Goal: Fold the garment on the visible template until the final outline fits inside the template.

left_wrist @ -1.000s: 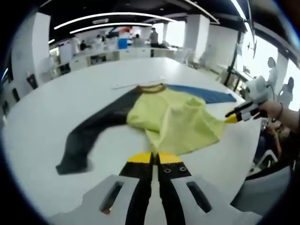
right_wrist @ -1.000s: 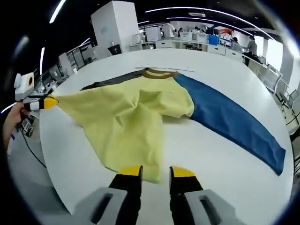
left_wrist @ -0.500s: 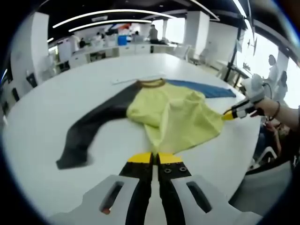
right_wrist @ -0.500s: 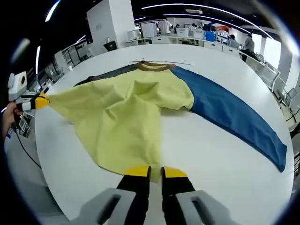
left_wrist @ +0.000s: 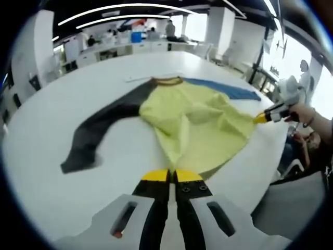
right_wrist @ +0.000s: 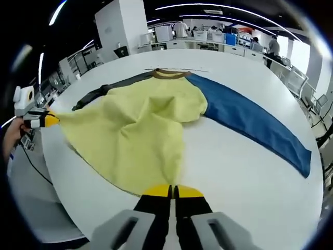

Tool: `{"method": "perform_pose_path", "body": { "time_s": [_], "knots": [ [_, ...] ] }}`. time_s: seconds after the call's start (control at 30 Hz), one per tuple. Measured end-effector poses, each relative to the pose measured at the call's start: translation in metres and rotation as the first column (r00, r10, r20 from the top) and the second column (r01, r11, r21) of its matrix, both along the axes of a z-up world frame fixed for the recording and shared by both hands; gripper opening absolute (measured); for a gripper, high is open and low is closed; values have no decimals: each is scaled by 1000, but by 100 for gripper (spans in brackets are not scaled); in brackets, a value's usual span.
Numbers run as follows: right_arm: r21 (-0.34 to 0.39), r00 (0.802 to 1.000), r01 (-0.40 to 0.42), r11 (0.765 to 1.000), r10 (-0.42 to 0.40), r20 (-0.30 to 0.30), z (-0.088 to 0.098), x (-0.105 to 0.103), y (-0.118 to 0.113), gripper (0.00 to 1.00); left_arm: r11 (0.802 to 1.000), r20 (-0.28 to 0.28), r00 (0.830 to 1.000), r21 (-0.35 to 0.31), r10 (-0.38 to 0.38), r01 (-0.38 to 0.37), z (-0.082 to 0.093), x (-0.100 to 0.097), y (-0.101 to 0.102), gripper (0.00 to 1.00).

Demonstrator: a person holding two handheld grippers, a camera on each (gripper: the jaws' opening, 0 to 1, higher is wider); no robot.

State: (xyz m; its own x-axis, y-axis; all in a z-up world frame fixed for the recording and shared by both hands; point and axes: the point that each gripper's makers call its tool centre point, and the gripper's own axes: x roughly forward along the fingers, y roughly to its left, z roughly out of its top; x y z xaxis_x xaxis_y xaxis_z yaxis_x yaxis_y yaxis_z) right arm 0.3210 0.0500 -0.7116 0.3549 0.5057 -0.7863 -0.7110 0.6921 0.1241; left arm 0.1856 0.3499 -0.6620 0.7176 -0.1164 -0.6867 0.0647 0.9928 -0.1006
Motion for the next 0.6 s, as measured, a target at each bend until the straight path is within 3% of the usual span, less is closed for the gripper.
{"method": "perform_pose_path", "body": {
  "time_s": [0.23, 0.6],
  "knots": [
    [50, 998, 57, 997, -56, -21, 13, -18, -11, 0, 999, -27, 999, -31, 19, -20, -8, -15, -9, 0],
    [55, 992, 105, 993, -101, -70, 6, -43, -31, 0, 995, -87, 995, -83, 54, -62, -23, -37, -14, 0]
  ]
}}
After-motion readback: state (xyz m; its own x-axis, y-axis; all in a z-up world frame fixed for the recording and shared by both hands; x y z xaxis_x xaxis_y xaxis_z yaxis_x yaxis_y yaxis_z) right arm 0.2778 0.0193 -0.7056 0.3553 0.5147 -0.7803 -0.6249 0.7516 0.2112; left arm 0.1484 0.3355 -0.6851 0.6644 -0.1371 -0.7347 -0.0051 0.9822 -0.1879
